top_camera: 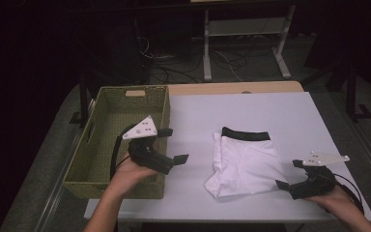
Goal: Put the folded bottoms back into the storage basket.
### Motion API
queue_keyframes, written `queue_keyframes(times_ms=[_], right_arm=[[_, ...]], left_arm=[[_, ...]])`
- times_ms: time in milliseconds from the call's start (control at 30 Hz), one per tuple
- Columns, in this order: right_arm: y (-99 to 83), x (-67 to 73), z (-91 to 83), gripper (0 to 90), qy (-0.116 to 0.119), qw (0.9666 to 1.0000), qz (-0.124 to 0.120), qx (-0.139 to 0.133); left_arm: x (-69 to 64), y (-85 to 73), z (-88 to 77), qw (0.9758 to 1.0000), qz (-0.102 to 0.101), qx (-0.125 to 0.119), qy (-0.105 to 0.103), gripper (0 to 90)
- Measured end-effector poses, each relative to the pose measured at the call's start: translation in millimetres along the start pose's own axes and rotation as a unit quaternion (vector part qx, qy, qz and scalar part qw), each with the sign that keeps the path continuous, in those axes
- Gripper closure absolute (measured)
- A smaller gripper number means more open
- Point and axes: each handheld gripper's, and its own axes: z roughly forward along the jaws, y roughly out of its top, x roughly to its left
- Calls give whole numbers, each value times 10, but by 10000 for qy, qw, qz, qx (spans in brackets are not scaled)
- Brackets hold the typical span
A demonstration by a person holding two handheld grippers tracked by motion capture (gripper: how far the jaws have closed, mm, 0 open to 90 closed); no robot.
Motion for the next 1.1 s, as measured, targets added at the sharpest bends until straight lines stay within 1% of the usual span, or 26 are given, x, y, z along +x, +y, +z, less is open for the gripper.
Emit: queue_keyframes(times_ms=[133,233,367,467,733,833,1100], right_arm=[[-6,4,6,0,2,10000,-11,15],[-7,5,12,0,10,10000,-17,28],[-6,-2,10,0,1,10000,-15,18],[-14,-5,12,0,5,10000,-8,18],[-12,0,5,0,20,10000,-18,-6],[-14,-2,7,0,21,10000,-23,-7],[-18,-13,-4,0,18,10000,-16,-44]], left_arm=[[-33,46,65,10000,-14,-39,-66,5],[-62,55,137,9999,12,31,-101,5],[-97,76,224,9999,-3,25,-140,5],[-136,87,303,9998,8,69,-168,5],[-210,152,511,9994,98,163,-299,5],[-233,172,590,9990,115,203,-373,5],[-308,207,782,9985,140,250,-476,5]])
